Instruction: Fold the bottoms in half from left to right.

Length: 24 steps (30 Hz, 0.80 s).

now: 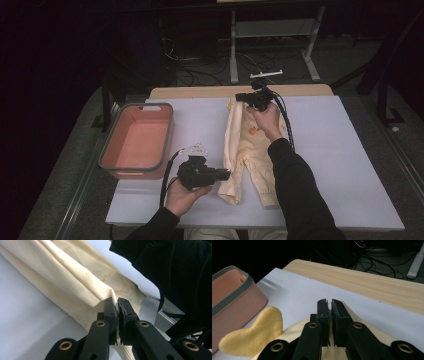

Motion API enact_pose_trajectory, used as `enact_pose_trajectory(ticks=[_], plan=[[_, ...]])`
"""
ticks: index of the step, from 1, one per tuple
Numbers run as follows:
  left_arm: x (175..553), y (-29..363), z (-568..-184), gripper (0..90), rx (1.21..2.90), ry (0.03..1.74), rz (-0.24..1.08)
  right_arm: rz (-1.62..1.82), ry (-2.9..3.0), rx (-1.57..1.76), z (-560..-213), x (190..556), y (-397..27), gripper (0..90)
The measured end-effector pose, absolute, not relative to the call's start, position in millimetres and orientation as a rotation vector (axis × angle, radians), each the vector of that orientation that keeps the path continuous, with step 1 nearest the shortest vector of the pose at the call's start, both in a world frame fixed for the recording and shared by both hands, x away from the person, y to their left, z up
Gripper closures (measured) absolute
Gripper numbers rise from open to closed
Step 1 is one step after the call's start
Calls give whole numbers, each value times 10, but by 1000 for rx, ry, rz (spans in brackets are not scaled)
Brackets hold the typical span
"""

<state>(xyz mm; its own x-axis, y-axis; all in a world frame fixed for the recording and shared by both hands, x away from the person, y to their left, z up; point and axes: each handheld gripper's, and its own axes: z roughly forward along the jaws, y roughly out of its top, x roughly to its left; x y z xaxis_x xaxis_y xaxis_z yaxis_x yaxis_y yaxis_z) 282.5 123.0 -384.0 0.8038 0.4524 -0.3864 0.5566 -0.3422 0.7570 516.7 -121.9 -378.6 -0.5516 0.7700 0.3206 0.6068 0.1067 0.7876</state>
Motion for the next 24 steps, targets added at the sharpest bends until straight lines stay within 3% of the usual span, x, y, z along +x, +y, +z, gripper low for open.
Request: enact_pose_trajectory(ticks=[24], plan=[[2841, 924, -3751, 858, 2013, 686, -151, 1449, 2166, 1413, -3739, 5108, -1549, 845]])
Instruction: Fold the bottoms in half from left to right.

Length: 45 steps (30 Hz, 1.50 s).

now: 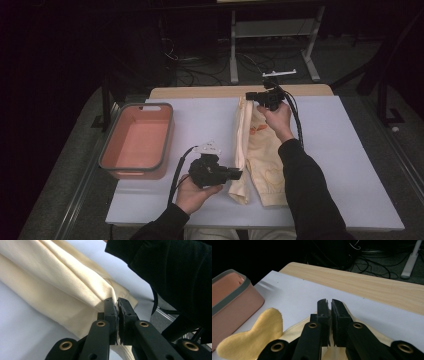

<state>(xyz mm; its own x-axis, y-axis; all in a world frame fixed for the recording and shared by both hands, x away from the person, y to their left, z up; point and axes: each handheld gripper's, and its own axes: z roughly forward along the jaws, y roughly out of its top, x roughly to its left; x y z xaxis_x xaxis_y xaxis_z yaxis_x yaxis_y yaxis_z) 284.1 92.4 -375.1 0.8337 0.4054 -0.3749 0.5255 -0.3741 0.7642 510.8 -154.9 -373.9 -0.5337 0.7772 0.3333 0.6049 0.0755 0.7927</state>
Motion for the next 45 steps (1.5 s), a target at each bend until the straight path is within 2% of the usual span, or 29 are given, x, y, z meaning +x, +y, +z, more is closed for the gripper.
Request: enact_pose_trajectory(ticks=[21, 45], plan=[[2871, 529, -3741, 860, 2049, 634, -191, 1474, 2142, 1453, -3767, 5085, -1800, 845], [2982, 23, -3827, 862, 2076, 599, -250, 1494, 2082, 1534, -3965, 5065, -2127, 845]])
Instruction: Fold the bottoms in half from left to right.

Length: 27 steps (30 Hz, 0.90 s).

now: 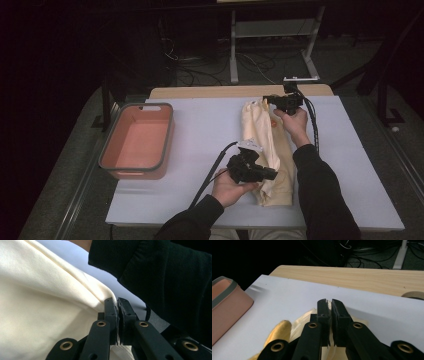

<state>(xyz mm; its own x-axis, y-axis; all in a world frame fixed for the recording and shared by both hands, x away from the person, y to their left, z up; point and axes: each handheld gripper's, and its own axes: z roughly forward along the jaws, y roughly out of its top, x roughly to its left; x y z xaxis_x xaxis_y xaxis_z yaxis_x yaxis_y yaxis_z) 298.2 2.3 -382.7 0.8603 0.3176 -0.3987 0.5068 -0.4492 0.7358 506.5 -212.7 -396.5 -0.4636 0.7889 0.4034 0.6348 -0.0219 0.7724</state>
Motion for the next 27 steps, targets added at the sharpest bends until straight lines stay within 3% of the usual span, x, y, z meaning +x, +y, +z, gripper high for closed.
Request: enact_pose_trajectory(ticks=[27], plan=[[3076, -380, -4170, 861, 2108, 608, -343, 1523, 2027, 1658, -4313, 5033, -2456, 844]])
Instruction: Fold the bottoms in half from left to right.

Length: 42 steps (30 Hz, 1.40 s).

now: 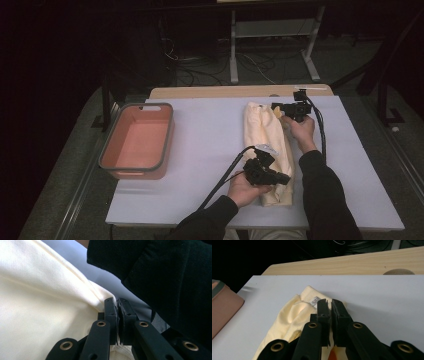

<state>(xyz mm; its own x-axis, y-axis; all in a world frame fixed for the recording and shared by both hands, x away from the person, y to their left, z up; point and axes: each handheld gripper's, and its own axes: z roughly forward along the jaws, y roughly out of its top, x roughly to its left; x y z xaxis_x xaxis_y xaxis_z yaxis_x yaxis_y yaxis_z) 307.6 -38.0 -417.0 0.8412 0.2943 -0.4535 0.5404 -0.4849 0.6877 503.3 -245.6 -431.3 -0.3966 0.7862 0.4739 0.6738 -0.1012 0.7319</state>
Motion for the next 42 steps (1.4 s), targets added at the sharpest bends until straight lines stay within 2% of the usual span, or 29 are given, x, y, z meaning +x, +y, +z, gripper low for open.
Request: enact_pose_trajectory(ticks=[23, 28, 33, 36, 42], plan=[[3106, -474, -4255, 849, 2133, 602, -381, 1564, 1994, 1696, -4430, 4982, -2582, 832], [3119, -463, -4240, 751, 2075, 587, -425, 1538, 2014, 1670, -4362, 4954, -2585, 793], [3105, -440, -4189, 611, 2040, 564, -389, 1507, 2005, 1639, -4256, 4901, -2611, 719], [3109, -420, -4169, 585, 2036, 562, -382, 1491, 2005, 1615, -4203, 4864, -2614, 636], [3130, -365, -4132, 496, 2021, 553, -376, 1480, 2005, 1594, -4147, 4805, -2619, 562]])
